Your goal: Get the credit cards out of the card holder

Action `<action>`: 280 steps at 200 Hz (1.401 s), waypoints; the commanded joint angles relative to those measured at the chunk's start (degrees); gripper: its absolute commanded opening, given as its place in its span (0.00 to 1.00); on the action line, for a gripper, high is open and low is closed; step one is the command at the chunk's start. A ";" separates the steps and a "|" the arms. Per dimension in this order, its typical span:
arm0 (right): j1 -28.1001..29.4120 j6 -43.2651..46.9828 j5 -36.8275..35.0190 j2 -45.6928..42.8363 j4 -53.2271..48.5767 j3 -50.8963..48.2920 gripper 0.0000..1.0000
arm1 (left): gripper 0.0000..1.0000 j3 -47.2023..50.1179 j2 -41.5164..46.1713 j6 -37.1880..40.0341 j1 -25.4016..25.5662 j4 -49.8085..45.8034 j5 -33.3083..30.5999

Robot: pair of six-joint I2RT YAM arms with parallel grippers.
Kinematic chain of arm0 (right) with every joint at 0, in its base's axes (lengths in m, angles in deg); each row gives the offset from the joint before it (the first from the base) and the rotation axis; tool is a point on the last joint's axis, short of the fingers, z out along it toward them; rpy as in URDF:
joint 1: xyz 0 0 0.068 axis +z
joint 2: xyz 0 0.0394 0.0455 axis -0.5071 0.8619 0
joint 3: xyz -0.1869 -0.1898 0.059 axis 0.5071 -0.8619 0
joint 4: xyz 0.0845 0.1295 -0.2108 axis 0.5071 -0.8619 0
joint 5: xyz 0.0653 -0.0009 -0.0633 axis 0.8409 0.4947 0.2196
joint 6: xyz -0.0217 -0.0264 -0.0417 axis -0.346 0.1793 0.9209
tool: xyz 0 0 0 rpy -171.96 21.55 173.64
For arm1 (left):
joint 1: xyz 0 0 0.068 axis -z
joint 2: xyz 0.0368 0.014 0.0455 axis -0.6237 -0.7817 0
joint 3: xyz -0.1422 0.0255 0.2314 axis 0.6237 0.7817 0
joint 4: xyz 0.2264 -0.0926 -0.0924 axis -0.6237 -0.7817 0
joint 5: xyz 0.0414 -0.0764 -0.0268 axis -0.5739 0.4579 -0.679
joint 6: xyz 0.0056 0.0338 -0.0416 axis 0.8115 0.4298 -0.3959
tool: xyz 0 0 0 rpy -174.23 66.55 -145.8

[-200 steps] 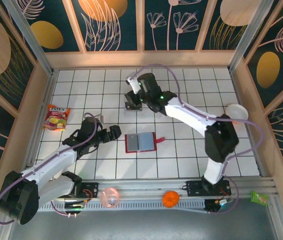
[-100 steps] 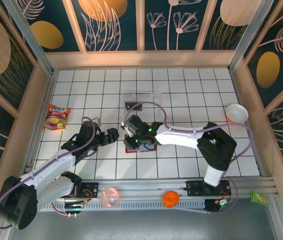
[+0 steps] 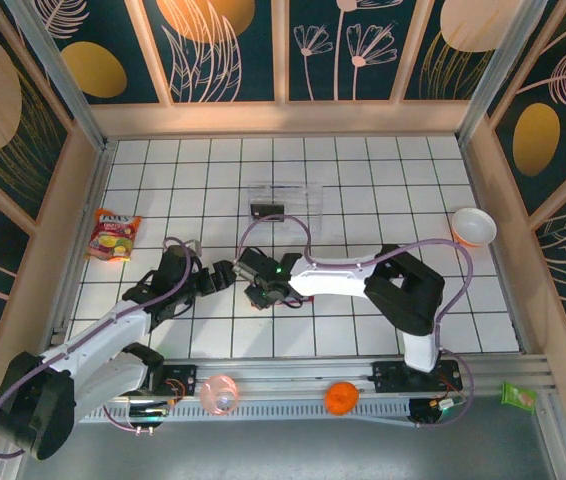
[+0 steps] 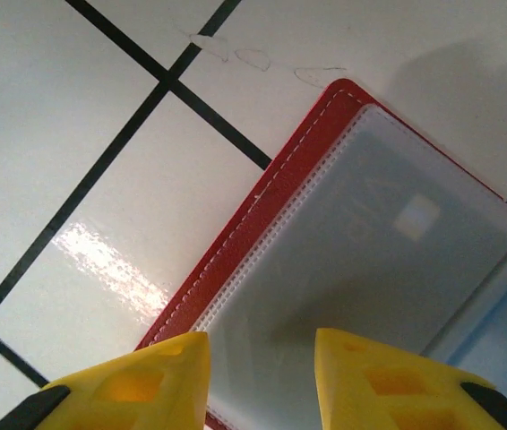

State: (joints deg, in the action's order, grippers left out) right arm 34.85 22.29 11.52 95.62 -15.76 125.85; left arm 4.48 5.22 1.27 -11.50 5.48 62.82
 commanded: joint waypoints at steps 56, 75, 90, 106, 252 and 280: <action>1.30 -0.77 -2.28 0.53 0.11 -0.93 0.08 | 0.88 0.20 -1.15 0.81 -0.28 3.28 3.90; 1.10 -1.59 -1.39 -0.85 2.99 -2.09 0.00 | 0.79 0.48 -1.94 1.20 -0.20 4.65 6.13; 0.55 -2.38 0.17 -1.89 5.66 -3.30 0.00 | 0.70 0.81 -2.77 0.92 -0.21 6.51 8.64; -0.13 -3.42 0.96 -3.07 7.84 -4.44 0.00 | 0.58 1.55 -3.94 -0.21 0.10 9.75 11.30; -0.90 -3.65 -0.51 -4.75 1.49 -1.94 0.35 | 0.81 -1.23 -3.06 -0.76 2.66 3.16 1.41; -0.81 -3.93 -0.78 -2.63 2.02 -2.47 0.38 | 0.81 -1.29 -3.21 -0.66 2.51 3.12 1.69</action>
State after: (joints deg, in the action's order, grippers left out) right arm 33.71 18.88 11.76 90.38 -11.68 122.75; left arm 4.63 1.30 -0.24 -8.59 10.20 65.42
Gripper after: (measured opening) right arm 0.372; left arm 0.814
